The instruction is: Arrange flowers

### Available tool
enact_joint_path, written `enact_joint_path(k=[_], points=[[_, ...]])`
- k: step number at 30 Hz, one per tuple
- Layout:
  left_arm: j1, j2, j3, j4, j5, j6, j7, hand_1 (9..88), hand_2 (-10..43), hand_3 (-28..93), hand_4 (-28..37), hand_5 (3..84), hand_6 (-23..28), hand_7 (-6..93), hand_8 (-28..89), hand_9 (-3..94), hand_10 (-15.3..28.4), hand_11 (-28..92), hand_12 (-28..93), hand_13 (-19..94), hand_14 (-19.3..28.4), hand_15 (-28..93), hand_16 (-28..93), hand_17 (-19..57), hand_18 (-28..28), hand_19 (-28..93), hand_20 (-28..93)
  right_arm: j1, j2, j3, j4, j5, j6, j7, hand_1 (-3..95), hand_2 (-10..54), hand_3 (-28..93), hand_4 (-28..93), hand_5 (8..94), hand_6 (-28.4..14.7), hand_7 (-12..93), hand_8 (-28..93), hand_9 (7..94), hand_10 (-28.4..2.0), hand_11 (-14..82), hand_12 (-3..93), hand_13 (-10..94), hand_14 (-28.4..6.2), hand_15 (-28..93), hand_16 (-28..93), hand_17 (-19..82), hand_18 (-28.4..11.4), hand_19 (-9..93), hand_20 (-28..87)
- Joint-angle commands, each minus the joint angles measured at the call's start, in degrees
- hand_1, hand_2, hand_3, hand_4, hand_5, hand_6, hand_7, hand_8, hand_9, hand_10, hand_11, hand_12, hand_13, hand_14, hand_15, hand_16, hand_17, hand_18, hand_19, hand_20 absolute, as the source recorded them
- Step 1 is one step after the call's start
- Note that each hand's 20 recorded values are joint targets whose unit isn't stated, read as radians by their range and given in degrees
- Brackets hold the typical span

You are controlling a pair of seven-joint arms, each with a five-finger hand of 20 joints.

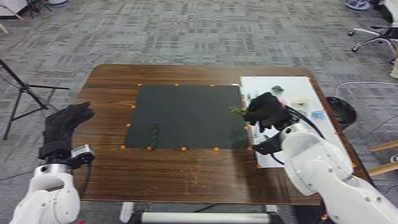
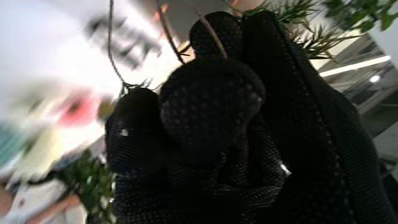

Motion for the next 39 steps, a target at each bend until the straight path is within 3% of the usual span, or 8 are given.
enact_joint_path(k=[1, 9, 15, 20, 39], points=[[-0.2, 0.09, 0.18, -0.23, 0.55, -1.22, -0.95, 25.8, 10.9, 68, -27.5, 57.7, 3.2, 15.4, -7, 54.9, 15.2, 22, 14, 46, 18.5, 25, 2, 12.9, 12.3, 14, 24, 11.0, -9.7, -10.0, 6.6, -1.7, 2.0, 0.2, 64.3, -9.5, 49, -3, 72.7, -3.0, 30, 27, 90.3, -9.3, 18.8, 46.5, 94, -1.8, 47, 34, 68, -7.3, 86, 41], [-0.2, 0.26, 0.35, -0.26, 0.52, -1.33, -1.0, 25.9, 10.9, 68, -27.4, 57.7, 3.1, 15.5, -7, 54.8, 15.1, 22, 14, 46, 18.5, 25, 2, 12.7, 12.3, 14, 24, 15.8, -15.1, -18.4, 11.9, -1.0, 2.6, 0.8, 64.1, -9.5, 50, -3, 73.2, -3.3, 30, 26, 90.8, -9.5, 17.9, 45.2, 94, -2.1, 46, 33, 68, -7.1, 85, 41], [-0.8, 0.05, 0.67, 0.0, 0.77, -2.22, -0.94, 25.8, 11.0, 68, -27.3, 57.7, 3.1, 15.5, -7, 54.9, 15.1, 22, 14, 46, 18.4, 25, 2, 12.6, 12.3, 14, 24, 17.9, -19.3, -22.6, 16.0, 0.2, 3.5, 1.5, 64.3, -9.5, 50, -4, 73.7, -3.2, 31, 24, 91.9, -9.6, 16.6, 41.6, 94, -2.7, 45, 31, 69, -6.6, 83, 40], [-2.0, 0.04, 1.46, 0.72, 1.06, -3.06, -0.94, 25.8, 11.0, 68, -27.3, 57.7, 3.1, 15.4, -7, 54.8, 15.2, 22, 14, 45, 18.6, 25, 2, 12.3, 12.4, 14, 24, 18.0, -21.6, -23.1, 18.6, -0.3, 4.4, 2.3, 64.6, -9.5, 49, -4, 74.6, -3.1, 30, 22, 93.4, -9.4, 13.6, 37.4, 94, -3.0, 44, 29, 69, -6.7, 81, 39], [-2.8, -0.15, 1.93, 1.27, 1.4, -4.4, -1.45, 25.8, 10.9, 68, -27.0, 57.6, 3.1, 15.3, -7, 54.6, 15.0, 22, 14, 45, 18.6, 25, 2, 12.0, 12.4, 14, 23, 18.4, -23.7, -22.5, 21.6, 3.0, 8.1, 4.9, 62.7, -9.5, 47, -3, 76.2, -3.2, 28, 20, 93.4, -10.6, 10.8, 33.4, 94, -3.2, 43, 29, 70, -7.3, 80, 40]])
